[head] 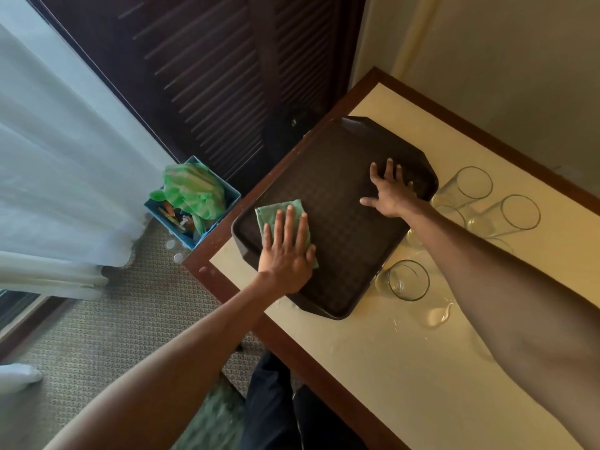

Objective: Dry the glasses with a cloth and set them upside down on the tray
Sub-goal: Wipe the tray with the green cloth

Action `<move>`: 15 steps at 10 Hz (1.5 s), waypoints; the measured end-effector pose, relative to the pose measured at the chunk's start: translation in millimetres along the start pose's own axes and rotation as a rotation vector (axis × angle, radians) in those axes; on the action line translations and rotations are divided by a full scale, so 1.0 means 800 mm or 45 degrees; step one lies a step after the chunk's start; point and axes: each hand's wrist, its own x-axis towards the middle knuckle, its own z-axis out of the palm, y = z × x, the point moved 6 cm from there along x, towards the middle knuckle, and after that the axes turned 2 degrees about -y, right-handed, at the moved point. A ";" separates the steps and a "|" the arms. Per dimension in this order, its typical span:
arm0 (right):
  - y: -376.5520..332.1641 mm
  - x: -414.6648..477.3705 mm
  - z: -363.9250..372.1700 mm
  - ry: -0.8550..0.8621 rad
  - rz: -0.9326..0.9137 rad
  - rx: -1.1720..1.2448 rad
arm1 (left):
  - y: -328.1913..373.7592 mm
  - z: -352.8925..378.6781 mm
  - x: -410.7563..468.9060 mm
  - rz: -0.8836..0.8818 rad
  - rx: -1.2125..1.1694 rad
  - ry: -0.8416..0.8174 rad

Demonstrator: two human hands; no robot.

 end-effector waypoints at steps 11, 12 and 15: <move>0.002 0.000 -0.002 -0.010 -0.035 0.011 | 0.030 -0.011 0.000 0.842 0.142 -0.397; 0.002 -0.001 -0.002 -0.005 -0.023 0.014 | 0.033 -0.034 -0.003 0.797 0.009 -0.140; 0.004 0.003 0.001 0.005 -0.021 0.022 | 0.064 -0.004 -0.017 0.550 0.094 -0.052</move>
